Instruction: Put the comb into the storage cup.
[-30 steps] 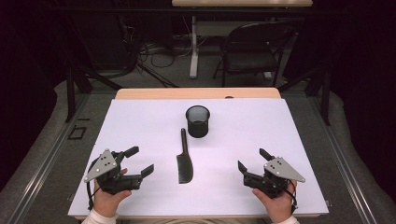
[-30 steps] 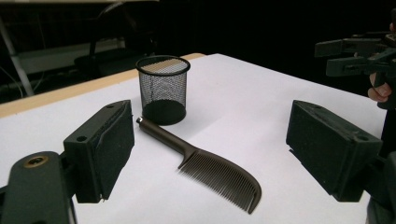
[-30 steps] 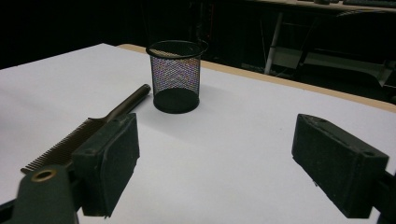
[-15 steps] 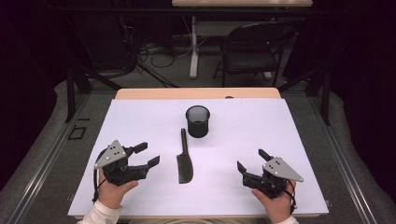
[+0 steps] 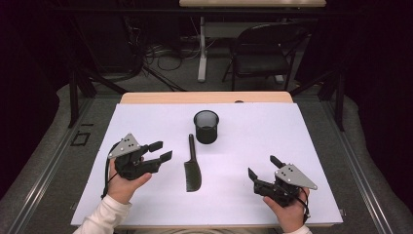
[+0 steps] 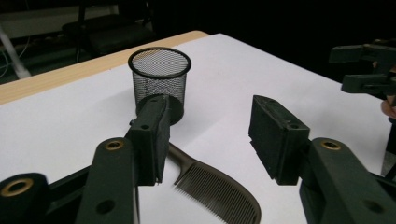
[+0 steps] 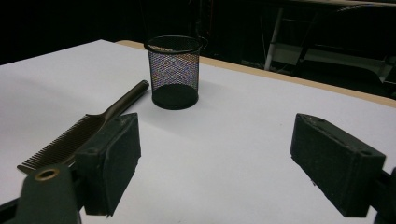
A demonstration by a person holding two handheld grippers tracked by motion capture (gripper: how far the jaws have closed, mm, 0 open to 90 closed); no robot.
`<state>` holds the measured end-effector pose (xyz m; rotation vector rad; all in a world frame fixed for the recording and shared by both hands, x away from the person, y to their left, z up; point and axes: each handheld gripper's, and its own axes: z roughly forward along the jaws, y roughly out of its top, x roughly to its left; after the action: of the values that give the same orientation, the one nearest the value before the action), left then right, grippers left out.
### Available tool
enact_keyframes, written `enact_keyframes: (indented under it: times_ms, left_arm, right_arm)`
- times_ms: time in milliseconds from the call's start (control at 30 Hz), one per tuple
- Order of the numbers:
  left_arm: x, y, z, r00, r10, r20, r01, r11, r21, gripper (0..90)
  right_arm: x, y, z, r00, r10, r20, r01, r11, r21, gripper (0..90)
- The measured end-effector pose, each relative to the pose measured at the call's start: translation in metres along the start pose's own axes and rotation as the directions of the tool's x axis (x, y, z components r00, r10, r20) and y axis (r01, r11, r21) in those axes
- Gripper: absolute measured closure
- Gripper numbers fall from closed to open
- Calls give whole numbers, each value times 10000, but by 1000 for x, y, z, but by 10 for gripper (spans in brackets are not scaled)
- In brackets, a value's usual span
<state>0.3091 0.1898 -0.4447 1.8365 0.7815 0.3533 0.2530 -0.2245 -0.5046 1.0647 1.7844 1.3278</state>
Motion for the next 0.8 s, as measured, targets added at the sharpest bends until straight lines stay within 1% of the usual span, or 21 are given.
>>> enact_keyframes:
  times_ms: [167, 367, 433, 467, 633, 667, 800]
  left_arm:
    - [3, 9, 11, 9996, 41, -273, -34, 9996, 263, 546]
    - [5, 20, 24, 9996, 23, -293, -9, 9988, 485, 584]
    - [4, 23, 29, 9994, 137, -323, -119, 9985, 536, 600]
    - [4, 24, 31, 9993, 129, -362, -109, 9983, 568, 607]
    - [5, 29, 43, 9989, 162, -434, -121, 9956, 926, 640]
    - [5, 30, 45, 9987, 182, -477, -133, 9949, 996, 652]
    - [6, 33, 54, 9981, 230, -566, -162, 9929, 1175, 664]
  right_arm:
    - [0, 0, 0, 10000, 82, -28, -82, 10000, 16, 159]
    - [-1, -1, 0, 10000, 56, -26, -56, 10000, 42, 159]
    - [-1, -1, 0, 10000, 43, -27, -42, 10000, 47, 159]
    - [-1, -1, 1, 10000, 58, -25, -58, 10000, 47, 159]
    - [-1, -1, 1, 9999, 108, -8, -108, 9999, 106, 159]
    - [-1, -1, 1, 9999, 121, -19, -121, 9999, 51, 159]
    - [-2, -1, 1, 9999, 132, -30, -132, 9999, 50, 159]
